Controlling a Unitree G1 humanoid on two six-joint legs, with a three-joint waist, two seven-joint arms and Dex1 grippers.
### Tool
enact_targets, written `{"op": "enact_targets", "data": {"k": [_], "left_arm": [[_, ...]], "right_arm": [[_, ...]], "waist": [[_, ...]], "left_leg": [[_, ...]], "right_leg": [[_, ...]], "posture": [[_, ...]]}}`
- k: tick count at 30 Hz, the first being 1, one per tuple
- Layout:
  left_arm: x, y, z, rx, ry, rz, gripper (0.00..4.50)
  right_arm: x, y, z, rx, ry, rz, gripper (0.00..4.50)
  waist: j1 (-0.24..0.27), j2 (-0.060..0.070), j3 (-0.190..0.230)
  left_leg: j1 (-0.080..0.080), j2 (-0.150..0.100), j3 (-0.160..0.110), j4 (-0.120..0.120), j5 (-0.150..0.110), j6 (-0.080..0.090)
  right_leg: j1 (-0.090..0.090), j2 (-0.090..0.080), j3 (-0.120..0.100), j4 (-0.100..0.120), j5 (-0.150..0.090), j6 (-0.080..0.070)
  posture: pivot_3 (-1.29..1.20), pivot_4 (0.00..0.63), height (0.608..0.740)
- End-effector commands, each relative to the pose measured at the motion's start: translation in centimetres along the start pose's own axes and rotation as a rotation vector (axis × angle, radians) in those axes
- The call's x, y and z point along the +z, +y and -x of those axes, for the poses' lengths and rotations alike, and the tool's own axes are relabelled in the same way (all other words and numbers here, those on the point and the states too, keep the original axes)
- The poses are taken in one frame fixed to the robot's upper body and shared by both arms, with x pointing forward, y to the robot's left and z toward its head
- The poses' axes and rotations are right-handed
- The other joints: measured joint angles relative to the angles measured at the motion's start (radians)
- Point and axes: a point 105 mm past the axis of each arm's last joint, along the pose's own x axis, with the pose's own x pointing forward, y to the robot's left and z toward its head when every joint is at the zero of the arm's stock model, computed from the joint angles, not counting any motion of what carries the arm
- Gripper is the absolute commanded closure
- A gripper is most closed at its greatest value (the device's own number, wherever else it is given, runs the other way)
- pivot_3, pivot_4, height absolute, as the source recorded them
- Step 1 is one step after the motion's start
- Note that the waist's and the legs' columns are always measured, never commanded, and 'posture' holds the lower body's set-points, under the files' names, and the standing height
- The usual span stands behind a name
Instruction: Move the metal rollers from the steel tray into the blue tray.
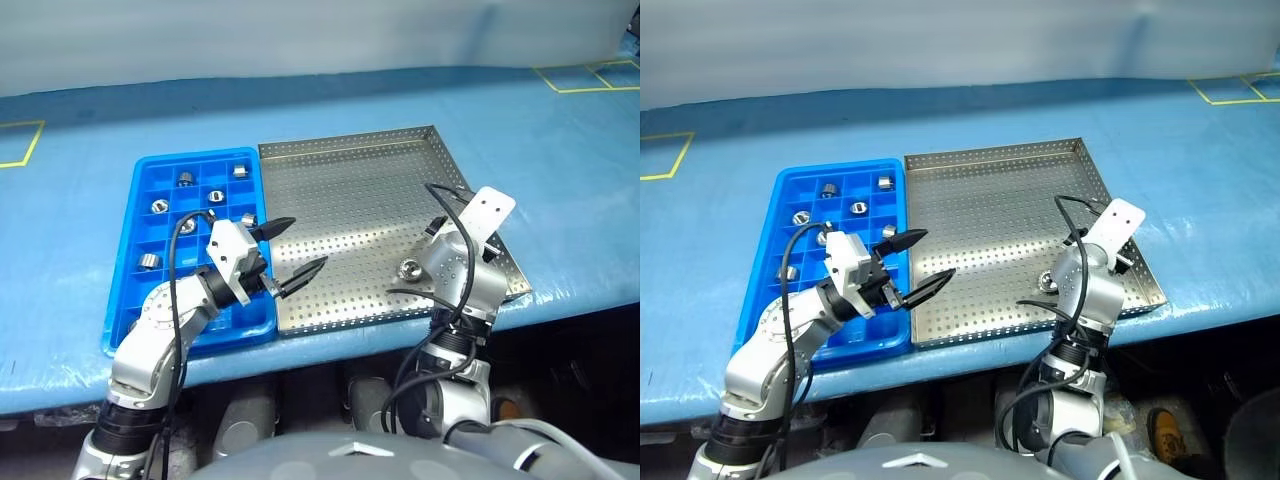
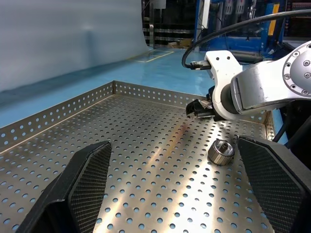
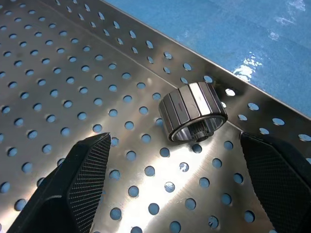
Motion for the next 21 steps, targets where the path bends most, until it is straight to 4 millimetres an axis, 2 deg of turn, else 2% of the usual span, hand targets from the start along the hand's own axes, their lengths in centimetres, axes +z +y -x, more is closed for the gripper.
{"op": "enact_targets", "data": {"k": [1, 14, 21], "left_arm": [[1.0, -0.4, -0.1, -0.018, -0.035, -0.019, 0.00], [1.2, -0.5, -0.1, -0.017, -0.041, -0.009, 0.00], [1.2, -0.5, -0.1, -0.012, -0.041, -0.002, 0.00]], "right_arm": [[1.2, 1.3, 0.2, 0.029, -0.023, -0.073, 0.03], [1.0, 1.1, -1.5, -0.008, -0.028, -0.047, 0.03], [0.9, 1.0, -1.6, -0.040, -0.034, -0.046, 2.28]], "waist": [[0.000, 0.000, 0.000], [0.001, 0.000, 0.000], [0.003, 0.000, 0.000]], "left_leg": [[0.000, 0.000, 0.000, 0.000, 0.000, 0.000], [0.000, 0.000, 0.000, 0.000, 0.000, 0.000], [0.000, 0.000, 0.000, -0.001, 0.000, 0.000]], "right_leg": [[0.000, 0.000, 0.000, 0.000, 0.000, 0.000], [0.000, 0.000, 0.000, -0.001, 0.000, 0.000], [0.000, 0.000, 0.000, -0.001, 0.000, 0.000]], "posture": [[-0.04, 0.150, 0.740], [-0.02, 0.150, 0.740], [-0.02, 0.150, 0.740]]}}
